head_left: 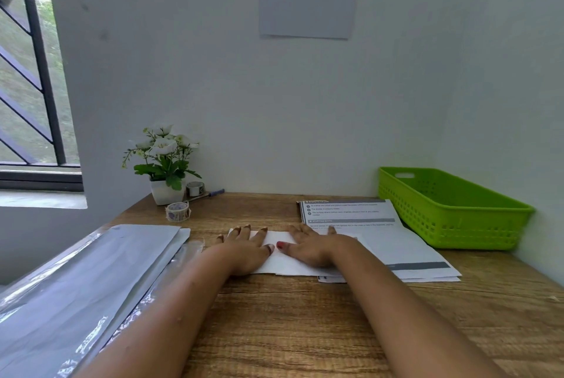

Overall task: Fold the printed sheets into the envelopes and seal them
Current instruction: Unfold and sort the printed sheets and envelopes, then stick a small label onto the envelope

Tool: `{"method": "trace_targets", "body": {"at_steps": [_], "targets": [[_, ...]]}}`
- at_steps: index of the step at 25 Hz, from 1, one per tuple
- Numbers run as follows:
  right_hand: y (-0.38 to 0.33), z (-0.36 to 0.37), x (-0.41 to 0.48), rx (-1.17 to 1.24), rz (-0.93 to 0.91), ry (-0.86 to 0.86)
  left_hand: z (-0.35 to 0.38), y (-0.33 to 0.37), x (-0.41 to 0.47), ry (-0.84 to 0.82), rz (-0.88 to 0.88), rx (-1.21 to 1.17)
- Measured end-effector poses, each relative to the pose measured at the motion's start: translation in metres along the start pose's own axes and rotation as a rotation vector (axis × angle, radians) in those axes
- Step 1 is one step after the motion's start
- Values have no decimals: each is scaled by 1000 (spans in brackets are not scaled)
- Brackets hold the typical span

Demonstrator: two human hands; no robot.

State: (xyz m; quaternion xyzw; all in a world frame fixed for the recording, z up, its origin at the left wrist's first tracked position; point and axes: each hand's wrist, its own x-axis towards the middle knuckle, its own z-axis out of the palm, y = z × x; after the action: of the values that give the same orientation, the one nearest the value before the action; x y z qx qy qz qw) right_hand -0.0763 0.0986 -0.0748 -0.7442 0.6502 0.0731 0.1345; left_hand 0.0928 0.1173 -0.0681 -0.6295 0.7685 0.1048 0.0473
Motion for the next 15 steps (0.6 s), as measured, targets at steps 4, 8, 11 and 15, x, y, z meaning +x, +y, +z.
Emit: {"method": "trace_targets", "body": {"at_steps": [4, 8, 11, 15], "targets": [[1, -2, -18, 70, -31, 96, -1, -2, 2, 61, 7, -4], [-6, -6, -27, 125, -159, 259, -10, -15, 2, 346, 34, -99], [-27, 0, -24, 55, -264, 280, -17, -36, 3, 618, -87, -173], [-45, 6, -23, 5, -359, 246, -19, -65, 0, 655, -341, -223]]}}
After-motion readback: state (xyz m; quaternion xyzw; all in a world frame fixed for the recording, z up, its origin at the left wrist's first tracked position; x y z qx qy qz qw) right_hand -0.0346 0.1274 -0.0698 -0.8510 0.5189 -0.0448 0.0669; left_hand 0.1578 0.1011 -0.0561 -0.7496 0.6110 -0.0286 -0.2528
